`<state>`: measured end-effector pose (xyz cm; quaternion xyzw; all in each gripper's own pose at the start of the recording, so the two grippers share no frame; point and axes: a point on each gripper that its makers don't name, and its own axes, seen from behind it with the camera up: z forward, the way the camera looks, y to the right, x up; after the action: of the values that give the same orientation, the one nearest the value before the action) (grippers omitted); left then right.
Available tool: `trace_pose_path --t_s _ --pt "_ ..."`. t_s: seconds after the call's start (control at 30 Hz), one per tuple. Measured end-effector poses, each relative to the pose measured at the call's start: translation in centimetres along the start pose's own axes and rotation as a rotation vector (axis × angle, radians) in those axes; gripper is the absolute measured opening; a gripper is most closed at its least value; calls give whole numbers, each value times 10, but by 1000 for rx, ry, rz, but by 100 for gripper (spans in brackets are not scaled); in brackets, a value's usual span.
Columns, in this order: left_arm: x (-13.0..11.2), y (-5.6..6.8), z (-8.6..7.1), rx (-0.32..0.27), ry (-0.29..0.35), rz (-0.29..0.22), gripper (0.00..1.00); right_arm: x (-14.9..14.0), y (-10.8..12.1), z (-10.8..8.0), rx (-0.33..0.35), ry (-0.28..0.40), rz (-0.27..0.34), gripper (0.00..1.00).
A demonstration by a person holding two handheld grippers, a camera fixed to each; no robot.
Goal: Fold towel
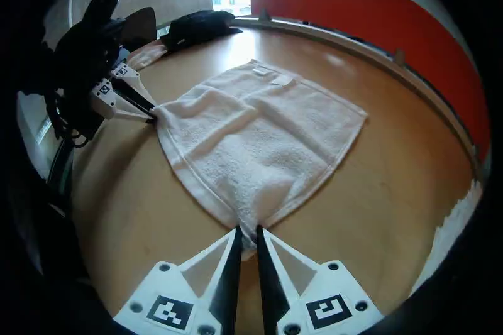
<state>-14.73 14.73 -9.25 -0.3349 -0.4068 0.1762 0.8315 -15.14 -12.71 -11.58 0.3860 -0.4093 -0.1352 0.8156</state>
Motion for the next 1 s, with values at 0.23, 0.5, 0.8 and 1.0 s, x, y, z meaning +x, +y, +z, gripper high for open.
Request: trace_pose_path --t_s 0.23,0.5,0.8,1.0 --pt "1 1 -3 0 -12 -18 19 3 -1 -6 -12 10 -1 15" --pt "12 5 -19 8 3 -39 19 19 -1 -21 -27 37 18 15" --pt "32 3 -46 25 41 -90 19 45 -4 -47 -46 83 11 15" --pt "48 0 -63 32 64 -106 19 59 -6 -63 -51 101 4 15"
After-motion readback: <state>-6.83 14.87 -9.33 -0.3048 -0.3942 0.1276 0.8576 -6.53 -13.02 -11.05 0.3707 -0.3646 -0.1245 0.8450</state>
